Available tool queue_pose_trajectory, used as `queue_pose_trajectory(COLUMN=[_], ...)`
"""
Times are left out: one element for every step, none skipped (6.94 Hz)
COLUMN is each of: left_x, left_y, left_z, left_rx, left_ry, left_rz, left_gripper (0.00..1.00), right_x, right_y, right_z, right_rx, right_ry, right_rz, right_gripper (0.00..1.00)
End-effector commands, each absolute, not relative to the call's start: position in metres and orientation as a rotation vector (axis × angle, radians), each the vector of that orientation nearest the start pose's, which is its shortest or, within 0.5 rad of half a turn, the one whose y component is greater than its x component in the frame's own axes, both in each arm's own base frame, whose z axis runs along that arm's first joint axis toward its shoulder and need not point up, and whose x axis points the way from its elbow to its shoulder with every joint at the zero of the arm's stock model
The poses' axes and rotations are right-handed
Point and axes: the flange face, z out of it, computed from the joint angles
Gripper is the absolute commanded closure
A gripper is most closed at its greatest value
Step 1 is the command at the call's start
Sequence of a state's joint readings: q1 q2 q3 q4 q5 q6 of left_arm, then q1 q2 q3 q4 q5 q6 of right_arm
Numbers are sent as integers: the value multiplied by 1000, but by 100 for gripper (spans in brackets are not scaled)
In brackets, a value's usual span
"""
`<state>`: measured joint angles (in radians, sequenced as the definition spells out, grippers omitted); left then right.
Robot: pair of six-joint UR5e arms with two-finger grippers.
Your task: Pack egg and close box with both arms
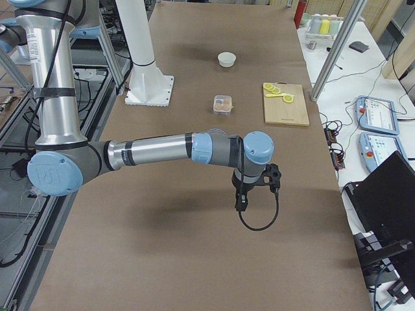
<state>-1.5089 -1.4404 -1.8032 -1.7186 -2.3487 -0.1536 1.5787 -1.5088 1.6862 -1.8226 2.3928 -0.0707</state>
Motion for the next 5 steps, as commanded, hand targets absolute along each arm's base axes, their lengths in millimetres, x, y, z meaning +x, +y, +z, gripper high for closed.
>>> queue_pose_trajectory(left_x=[-37,-37,-37,-37,-37], left_y=[-451,-451,-451,-450,-449], left_z=[594,595,596,597,600], left_rx=[143,143,141,138,135], left_ry=[793,793,792,791,793], left_rz=[3,3,2,1,0], left_gripper=[2,2,2,2,2], right_x=[65,65,65,65,65], right_y=[-506,-506,-507,-506,-506], right_z=[591,591,591,590,588], right_rx=[-35,-36,-36,-32,-29], right_ry=[-825,-825,-825,-825,-825], right_rz=[-28,-23,-27,-29,-31], right_gripper=[0,0,0,0,0])
